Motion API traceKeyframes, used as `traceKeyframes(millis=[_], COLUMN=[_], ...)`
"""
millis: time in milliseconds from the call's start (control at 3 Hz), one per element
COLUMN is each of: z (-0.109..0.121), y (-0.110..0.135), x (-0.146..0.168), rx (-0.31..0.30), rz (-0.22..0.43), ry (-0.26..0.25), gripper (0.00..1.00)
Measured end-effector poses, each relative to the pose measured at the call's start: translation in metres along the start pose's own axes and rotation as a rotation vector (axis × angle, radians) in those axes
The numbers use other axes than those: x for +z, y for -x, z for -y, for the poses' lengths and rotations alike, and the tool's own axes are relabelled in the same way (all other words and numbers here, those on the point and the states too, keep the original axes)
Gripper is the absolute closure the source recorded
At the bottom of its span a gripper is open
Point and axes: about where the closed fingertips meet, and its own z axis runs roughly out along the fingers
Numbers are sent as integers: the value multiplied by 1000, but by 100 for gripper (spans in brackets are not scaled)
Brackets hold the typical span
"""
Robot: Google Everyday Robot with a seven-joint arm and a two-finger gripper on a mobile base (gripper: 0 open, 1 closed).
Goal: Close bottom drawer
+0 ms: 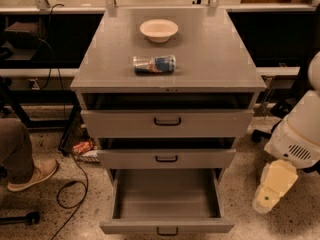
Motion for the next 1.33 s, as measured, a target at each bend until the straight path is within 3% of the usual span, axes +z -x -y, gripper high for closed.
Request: traceKeyframes(millis=[333, 667, 1000, 1333], z=[0, -1, 0, 6], y=[-15, -23, -24, -27], x=[60, 131, 136, 168], rx=[105, 207, 210, 225], rz=[-3, 14, 17, 46], ry=[80, 127, 137, 194], gripper=[0, 0, 0, 0])
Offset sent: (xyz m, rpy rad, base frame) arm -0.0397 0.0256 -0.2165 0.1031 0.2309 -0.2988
